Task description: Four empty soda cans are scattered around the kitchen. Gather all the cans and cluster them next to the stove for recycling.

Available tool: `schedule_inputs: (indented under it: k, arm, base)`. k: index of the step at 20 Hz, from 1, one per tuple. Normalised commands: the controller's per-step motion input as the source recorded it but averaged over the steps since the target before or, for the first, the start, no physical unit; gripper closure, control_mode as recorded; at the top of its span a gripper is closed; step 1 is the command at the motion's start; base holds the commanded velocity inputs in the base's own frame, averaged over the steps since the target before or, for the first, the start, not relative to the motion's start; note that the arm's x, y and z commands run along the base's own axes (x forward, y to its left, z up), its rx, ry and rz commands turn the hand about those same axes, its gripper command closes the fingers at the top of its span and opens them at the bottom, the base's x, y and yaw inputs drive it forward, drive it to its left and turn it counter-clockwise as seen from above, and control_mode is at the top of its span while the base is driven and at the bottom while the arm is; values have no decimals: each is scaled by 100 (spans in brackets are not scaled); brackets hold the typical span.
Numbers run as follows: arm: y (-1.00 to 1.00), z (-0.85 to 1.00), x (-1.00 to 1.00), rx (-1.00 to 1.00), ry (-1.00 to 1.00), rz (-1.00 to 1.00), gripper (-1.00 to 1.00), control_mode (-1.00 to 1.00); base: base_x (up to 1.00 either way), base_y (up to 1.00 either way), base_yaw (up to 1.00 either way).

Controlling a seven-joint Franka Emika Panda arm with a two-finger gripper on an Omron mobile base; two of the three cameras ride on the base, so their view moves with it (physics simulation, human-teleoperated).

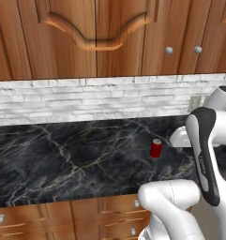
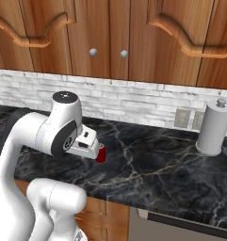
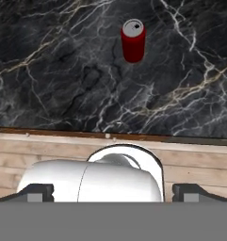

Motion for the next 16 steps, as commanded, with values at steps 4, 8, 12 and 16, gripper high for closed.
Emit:
schedule_inputs:
  k: [4, 8, 12, 16]
  arm:
    - [0, -27, 26, -7, -1, 0, -100, -100]
    - [0, -5, 20, -1, -2, 1, -100, -100]
    - [0, -7, 16, 0, -1, 3, -100, -100]
    - [0, -14, 7, 0, 0, 0, -100, -100]
  base:
    - [0, 0, 0]
    - [0, 0, 0]
    - [0, 0, 0]
    - [0, 0, 0]
